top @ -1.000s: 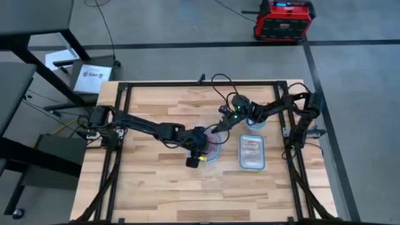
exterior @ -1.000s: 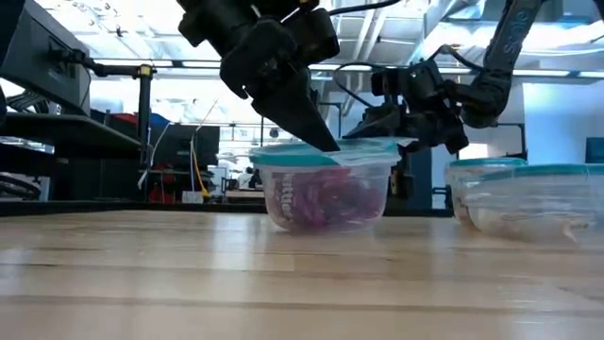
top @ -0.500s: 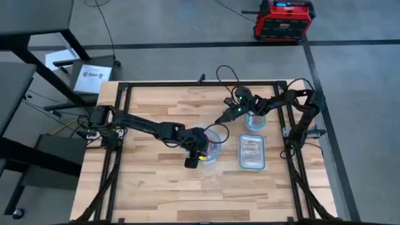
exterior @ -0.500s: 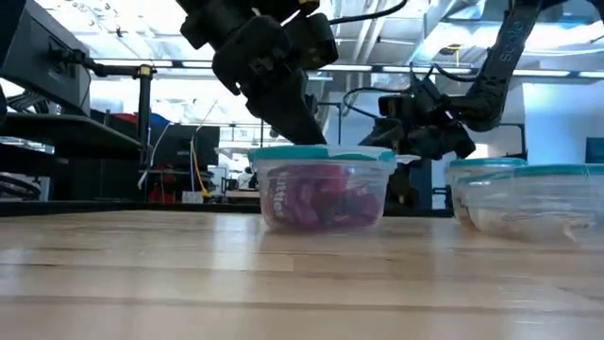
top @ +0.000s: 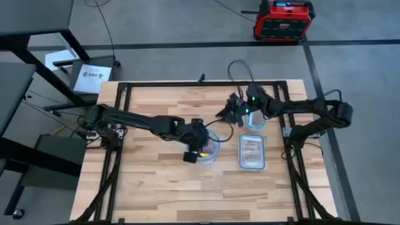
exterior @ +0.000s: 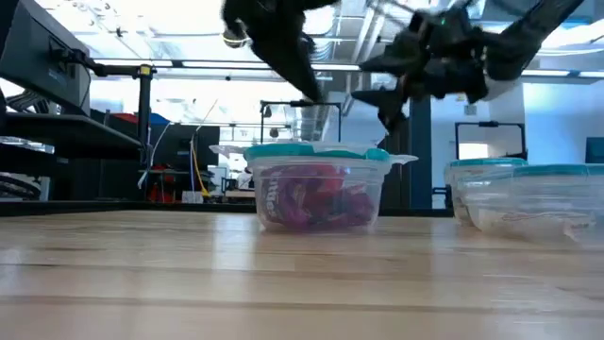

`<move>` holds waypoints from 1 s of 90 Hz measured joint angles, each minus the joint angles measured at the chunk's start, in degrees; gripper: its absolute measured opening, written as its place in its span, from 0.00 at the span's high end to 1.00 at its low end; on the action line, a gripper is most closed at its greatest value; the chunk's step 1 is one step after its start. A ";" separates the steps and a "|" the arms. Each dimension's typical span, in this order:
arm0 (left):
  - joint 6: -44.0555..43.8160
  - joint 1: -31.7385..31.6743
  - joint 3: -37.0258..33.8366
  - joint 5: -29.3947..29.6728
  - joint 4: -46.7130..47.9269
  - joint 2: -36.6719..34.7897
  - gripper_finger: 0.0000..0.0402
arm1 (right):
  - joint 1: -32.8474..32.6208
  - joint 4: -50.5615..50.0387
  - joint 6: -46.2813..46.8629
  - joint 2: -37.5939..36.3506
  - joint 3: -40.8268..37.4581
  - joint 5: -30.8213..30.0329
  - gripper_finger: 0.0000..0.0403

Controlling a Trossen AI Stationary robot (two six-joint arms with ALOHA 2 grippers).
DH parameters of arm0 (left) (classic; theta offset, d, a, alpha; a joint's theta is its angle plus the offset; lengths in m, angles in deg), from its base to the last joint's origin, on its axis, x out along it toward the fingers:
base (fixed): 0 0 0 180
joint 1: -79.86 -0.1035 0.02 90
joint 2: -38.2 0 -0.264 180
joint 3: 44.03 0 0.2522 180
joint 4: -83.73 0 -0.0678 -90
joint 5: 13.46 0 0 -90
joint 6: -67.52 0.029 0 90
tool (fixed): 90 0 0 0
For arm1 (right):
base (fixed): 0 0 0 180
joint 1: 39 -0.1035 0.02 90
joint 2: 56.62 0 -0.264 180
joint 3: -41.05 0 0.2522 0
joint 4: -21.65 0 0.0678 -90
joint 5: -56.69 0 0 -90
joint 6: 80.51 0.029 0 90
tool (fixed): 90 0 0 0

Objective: Sort candy
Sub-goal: Close the big circular transparent bin

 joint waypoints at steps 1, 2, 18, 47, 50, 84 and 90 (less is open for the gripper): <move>-0.13 0.09 -0.28 0.39 0.12 -0.60 0.76 | -0.63 -0.82 -1.15 -0.16 0.00 -0.55 0.52; -0.33 0.18 -0.55 0.77 0.23 -1.21 0.76 | -1.27 -1.61 -2.24 -0.27 0.00 -1.23 0.53; -5.88 0.24 -12.62 2.42 -7.94 -12.63 0.76 | -10.36 -10.83 -8.29 -0.26 -0.02 -15.67 0.56; -20.67 3.57 -33.04 -5.18 -24.07 -21.97 0.76 | -26.49 -14.05 0.83 -0.83 0.00 -23.96 0.61; -20.95 4.62 -33.66 -7.62 -25.66 -21.95 0.76 | -28.80 -13.88 2.51 -0.38 -0.02 -25.70 0.61; -19.56 8.26 -34.58 -19.87 -37.82 -9.43 0.76 | -40.09 -15.99 7.06 -0.19 -0.04 -44.95 0.64; -19.53 8.17 -34.04 -18.66 -38.59 -6.54 0.76 | -40.07 -15.67 8.17 -0.19 -0.04 -45.08 0.64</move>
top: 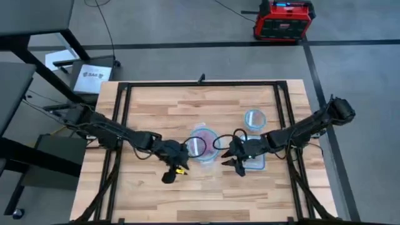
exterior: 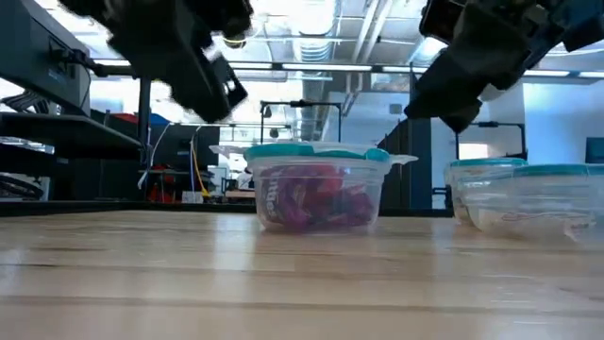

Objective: Sort candy
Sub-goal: Close the big circular transparent bin

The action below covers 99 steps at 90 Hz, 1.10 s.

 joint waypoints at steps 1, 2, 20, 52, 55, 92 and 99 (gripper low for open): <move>0.04 0.00 0.16 0.10 0.02 0.43 0.76 | 0.01 0.05 0.19 0.00 0.00 -0.01 0.64; 0.10 0.00 0.33 0.10 0.00 0.82 0.76 | 0.03 0.09 0.38 0.00 0.00 -0.01 0.64; 3.01 -0.15 3.62 7.69 0.05 5.58 0.76 | -1.22 1.09 1.66 0.00 0.00 -0.22 0.64; 3.97 -3.81 4.40 12.51 3.37 4.23 0.76 | -2.42 1.60 1.71 0.02 0.02 -1.67 0.64; 3.49 -3.59 4.41 12.27 4.03 4.22 0.76 | -2.42 1.66 1.71 0.02 0.02 -1.70 0.64; -0.18 0.27 6.18 20.61 23.06 -9.89 0.76 | 6.06 9.03 -3.44 0.02 0.02 -1.84 0.64; 1.29 -0.05 6.21 23.52 24.41 -12.01 0.76 | 9.99 11.22 -6.44 1.39 0.02 -1.41 0.64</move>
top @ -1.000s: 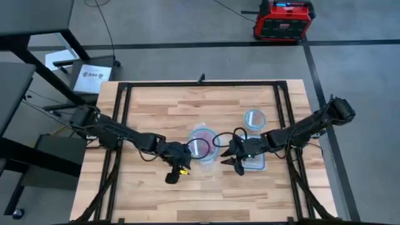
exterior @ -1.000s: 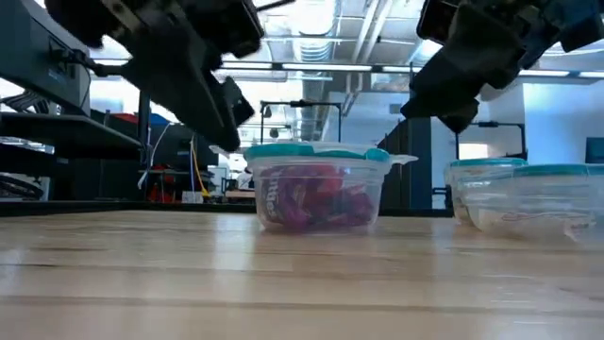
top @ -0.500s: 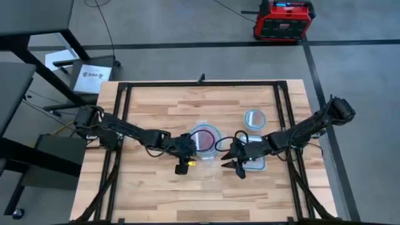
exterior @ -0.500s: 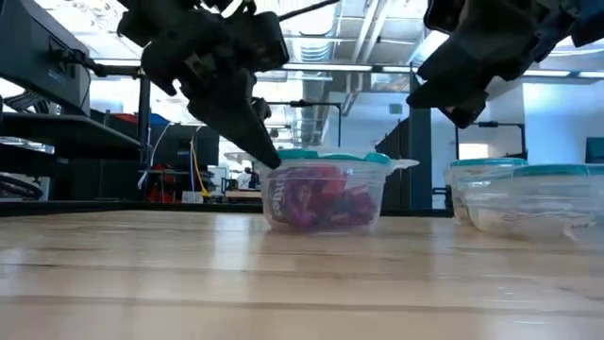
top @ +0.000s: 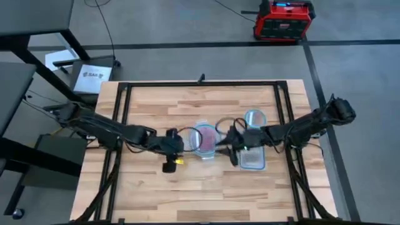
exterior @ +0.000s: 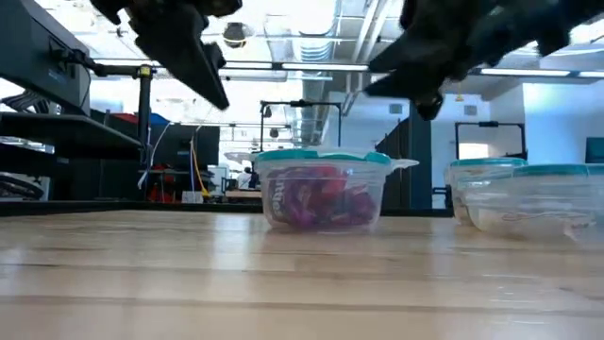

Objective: Sort candy
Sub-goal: Close the big circular transparent bin

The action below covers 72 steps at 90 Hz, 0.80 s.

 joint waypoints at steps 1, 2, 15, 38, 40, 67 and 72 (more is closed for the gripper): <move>0.26 -0.05 0.00 0.21 0.09 -0.24 0.76 | 0.59 0.74 -0.48 0.33 0.00 0.16 0.64; 0.54 -0.10 0.00 0.41 0.17 -0.48 0.76 | 1.07 1.50 -1.00 0.61 0.00 0.56 0.65; 3.48 -1.59 0.00 0.48 0.55 -2.23 0.76 | 6.10 19.51 -8.53 8.63 0.11 11.12 0.75; 4.32 -4.71 -7.76 -0.83 -6.98 -2.12 0.76 | 10.78 31.43 -11.63 24.64 4.21 15.31 0.98; 4.03 -5.07 -8.62 -1.17 -8.19 -2.12 0.76 | 11.14 31.40 -12.19 25.42 4.75 15.31 0.99; 3.37 -8.24 -15.11 -4.24 -20.37 -2.19 0.76 | 11.48 32.17 -15.78 33.88 7.91 16.71 1.00; 3.35 -8.70 -16.17 -4.27 -20.73 -2.19 0.76 | 11.52 32.73 -15.72 34.71 7.91 16.74 1.00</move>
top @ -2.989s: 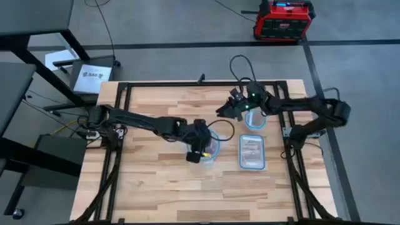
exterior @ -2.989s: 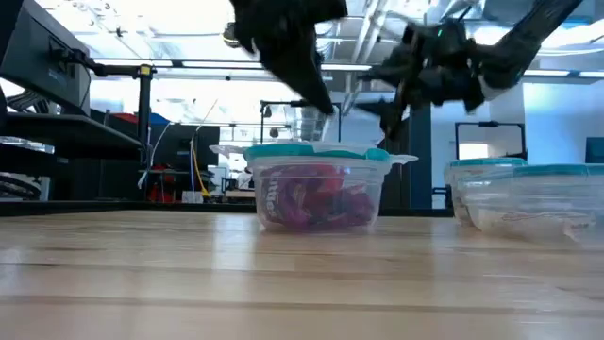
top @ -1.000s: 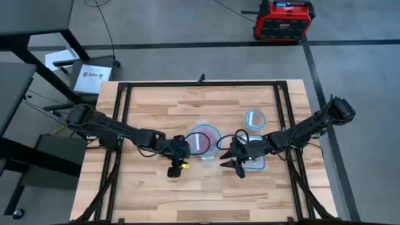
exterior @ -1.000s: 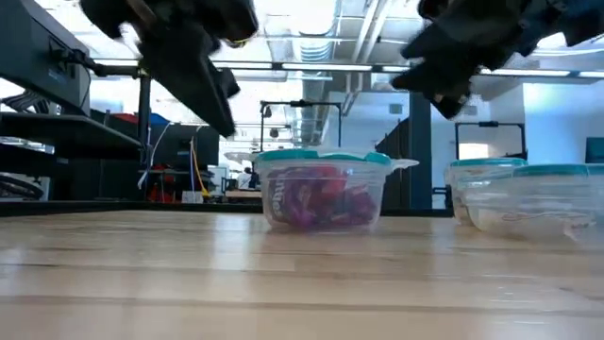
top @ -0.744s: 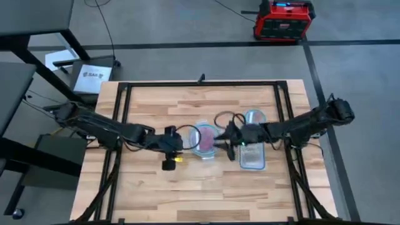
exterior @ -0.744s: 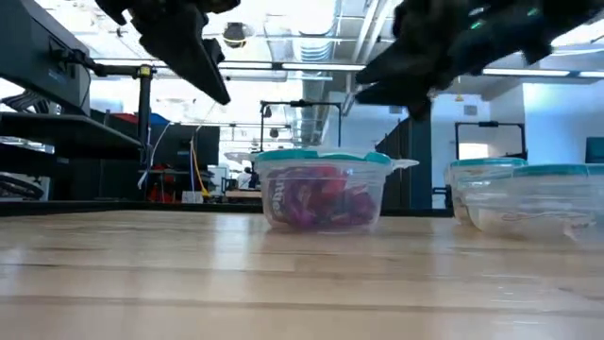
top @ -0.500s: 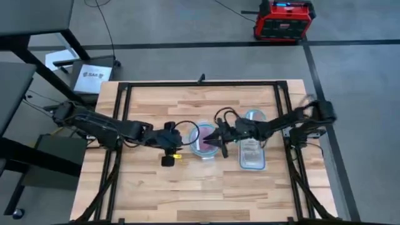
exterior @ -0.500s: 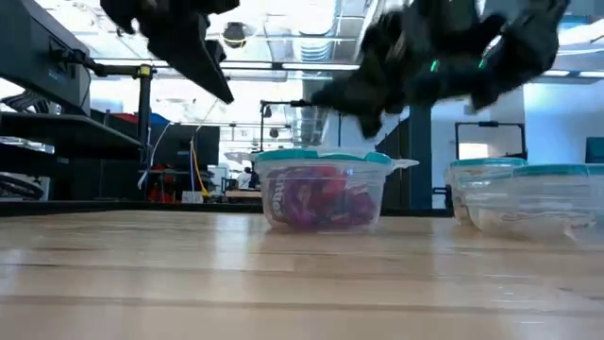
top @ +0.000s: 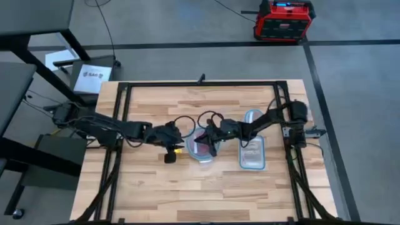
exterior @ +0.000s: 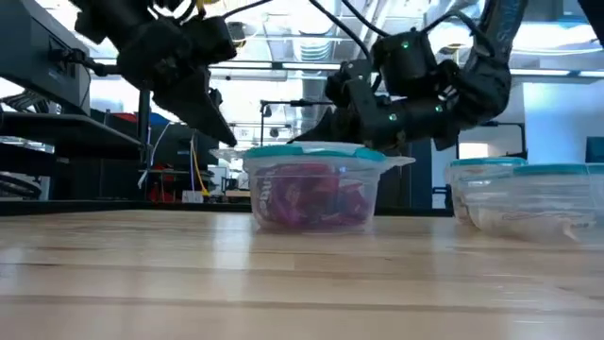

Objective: Sort candy
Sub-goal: Close the big circular transparent bin

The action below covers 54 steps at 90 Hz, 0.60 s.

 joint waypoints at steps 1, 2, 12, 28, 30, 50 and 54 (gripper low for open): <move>-0.03 -0.07 -0.20 -0.03 -0.02 0.01 0.76 | 0.01 0.01 0.02 0.06 0.02 0.00 1.00; -0.06 -0.15 -0.38 -0.05 -0.03 0.02 0.76 | 0.02 -0.05 0.07 0.09 0.04 0.00 1.00; -1.52 -0.59 -1.79 -2.69 -0.04 0.02 0.76 | -0.33 -0.73 -0.86 0.06 -0.04 -0.05 1.00; -2.21 -0.59 -4.61 -4.16 -8.06 0.81 0.76 | -0.48 -1.64 -3.54 -0.31 0.42 -0.22 1.00; -2.35 -0.59 -5.04 -4.18 -8.89 1.01 0.76 | -0.54 -2.03 -3.41 -0.28 0.61 -0.21 1.00; -2.39 -0.74 -5.06 -5.08 -16.18 8.48 0.76 | -1.59 -7.25 -3.96 0.12 3.11 -1.63 1.00; -2.38 -0.81 -5.06 -5.34 -18.32 9.99 0.76 | -1.64 -7.59 -3.93 0.12 3.29 -1.80 1.00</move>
